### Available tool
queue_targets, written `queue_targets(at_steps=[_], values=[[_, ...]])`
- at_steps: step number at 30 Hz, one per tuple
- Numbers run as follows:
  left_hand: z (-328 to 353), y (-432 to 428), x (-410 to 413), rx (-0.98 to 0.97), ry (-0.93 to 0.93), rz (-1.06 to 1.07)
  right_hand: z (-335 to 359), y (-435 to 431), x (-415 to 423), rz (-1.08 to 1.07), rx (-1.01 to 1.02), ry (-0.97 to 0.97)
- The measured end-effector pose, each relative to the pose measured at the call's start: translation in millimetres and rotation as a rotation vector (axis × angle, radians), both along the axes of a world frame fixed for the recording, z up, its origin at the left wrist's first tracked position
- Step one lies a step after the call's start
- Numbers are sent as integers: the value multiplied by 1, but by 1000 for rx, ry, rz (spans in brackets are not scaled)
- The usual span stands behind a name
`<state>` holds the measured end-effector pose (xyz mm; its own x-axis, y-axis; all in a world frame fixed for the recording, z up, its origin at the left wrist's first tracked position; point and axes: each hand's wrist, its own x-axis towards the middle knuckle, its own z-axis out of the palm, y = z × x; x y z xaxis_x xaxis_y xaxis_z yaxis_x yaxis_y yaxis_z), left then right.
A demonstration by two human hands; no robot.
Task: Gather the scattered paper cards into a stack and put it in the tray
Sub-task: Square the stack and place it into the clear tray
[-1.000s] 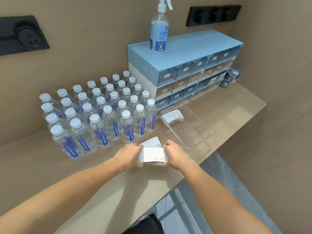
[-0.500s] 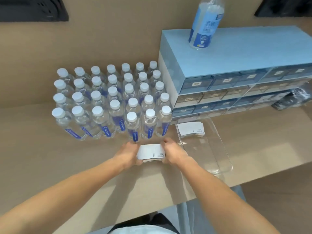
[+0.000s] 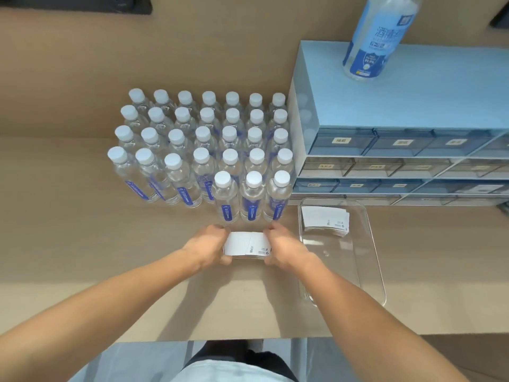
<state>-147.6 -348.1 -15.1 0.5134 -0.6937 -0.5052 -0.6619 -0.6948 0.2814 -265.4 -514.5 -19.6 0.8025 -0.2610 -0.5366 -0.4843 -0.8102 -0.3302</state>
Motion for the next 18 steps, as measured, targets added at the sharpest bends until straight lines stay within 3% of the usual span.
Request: queue_targets(at_steps=[11,18], values=[[-13,-12,-10,37,-7,17,-6,9,5,63,-27,58],[-25,-22,-7,84,-25,27,-19,13,15,-10,-95,85]])
